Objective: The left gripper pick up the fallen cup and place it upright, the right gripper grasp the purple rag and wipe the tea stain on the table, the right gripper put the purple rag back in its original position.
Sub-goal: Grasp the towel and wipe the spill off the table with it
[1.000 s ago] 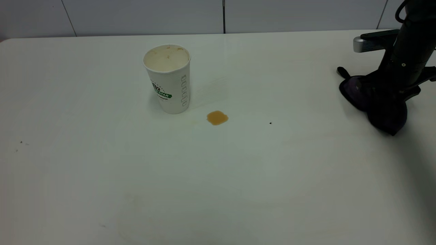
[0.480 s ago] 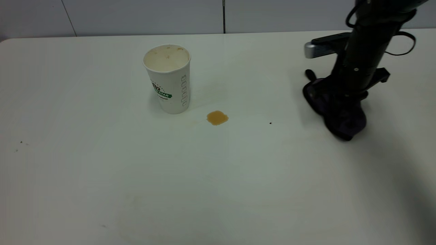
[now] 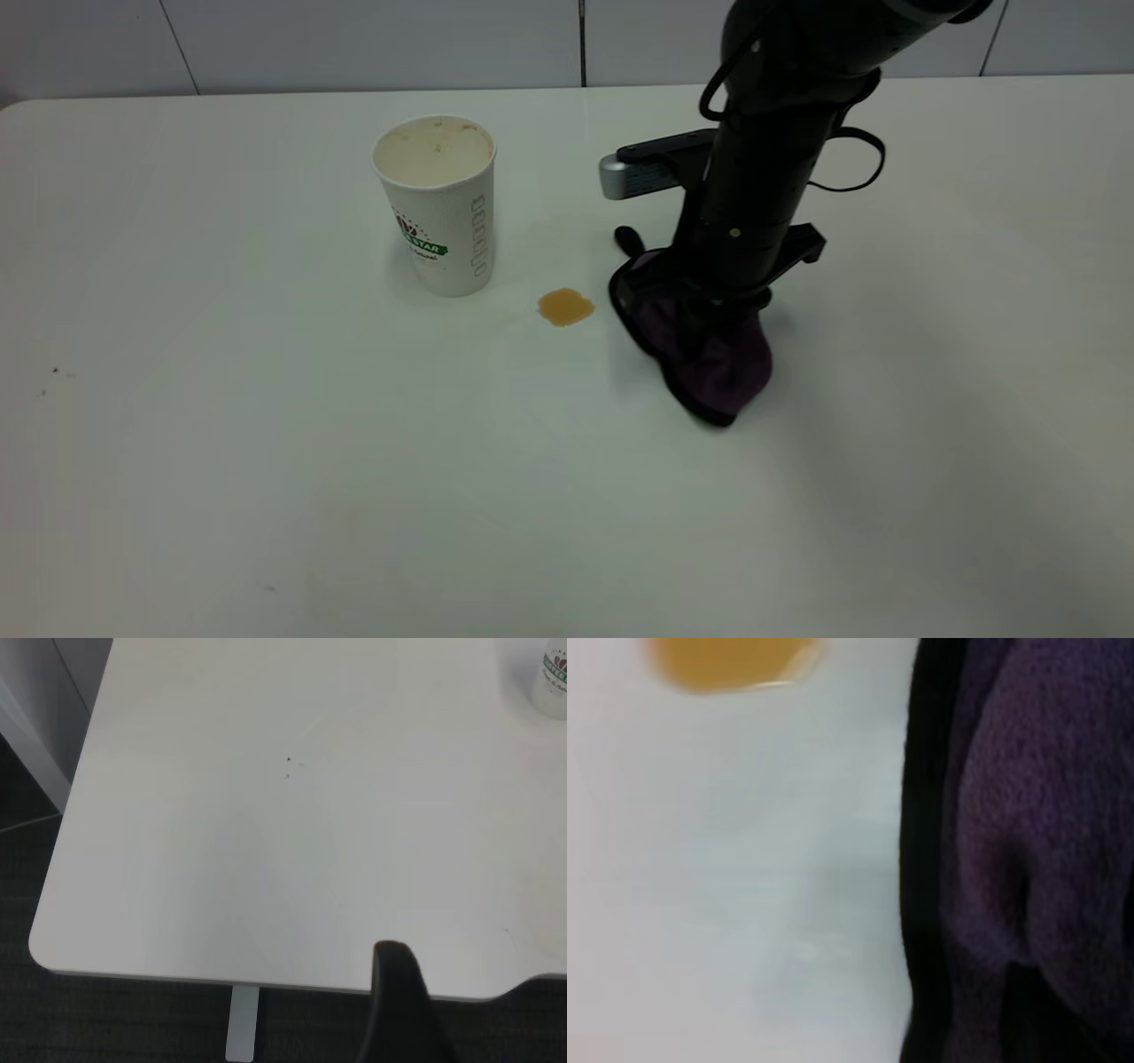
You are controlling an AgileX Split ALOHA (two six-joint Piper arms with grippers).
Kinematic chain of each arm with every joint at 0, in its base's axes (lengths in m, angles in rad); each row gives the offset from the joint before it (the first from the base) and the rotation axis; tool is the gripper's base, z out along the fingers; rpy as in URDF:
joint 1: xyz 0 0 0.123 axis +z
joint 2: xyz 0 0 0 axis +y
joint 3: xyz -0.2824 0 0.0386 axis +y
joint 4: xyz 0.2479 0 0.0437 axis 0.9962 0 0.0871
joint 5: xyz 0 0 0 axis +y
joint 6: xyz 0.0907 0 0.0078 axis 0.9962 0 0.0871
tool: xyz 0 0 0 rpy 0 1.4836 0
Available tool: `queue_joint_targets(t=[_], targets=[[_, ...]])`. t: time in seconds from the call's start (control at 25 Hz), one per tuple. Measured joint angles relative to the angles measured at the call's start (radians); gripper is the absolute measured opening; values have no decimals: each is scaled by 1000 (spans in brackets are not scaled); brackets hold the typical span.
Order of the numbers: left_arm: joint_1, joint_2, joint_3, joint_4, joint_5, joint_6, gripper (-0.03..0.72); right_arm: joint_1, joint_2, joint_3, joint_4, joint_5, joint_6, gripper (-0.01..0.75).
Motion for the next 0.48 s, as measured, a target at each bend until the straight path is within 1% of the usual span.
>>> queue_joint_targets(t=[0.16,0.32,0.48], targets=[[0,0,0,0,0,0,487,46,10,-37,16,15,56,79],[0,0,0,0,0,0,487,59,17,-79,23,28,85,79],[0,0,0,0,0,0,487,63,18,-91,39,26,99,79]])
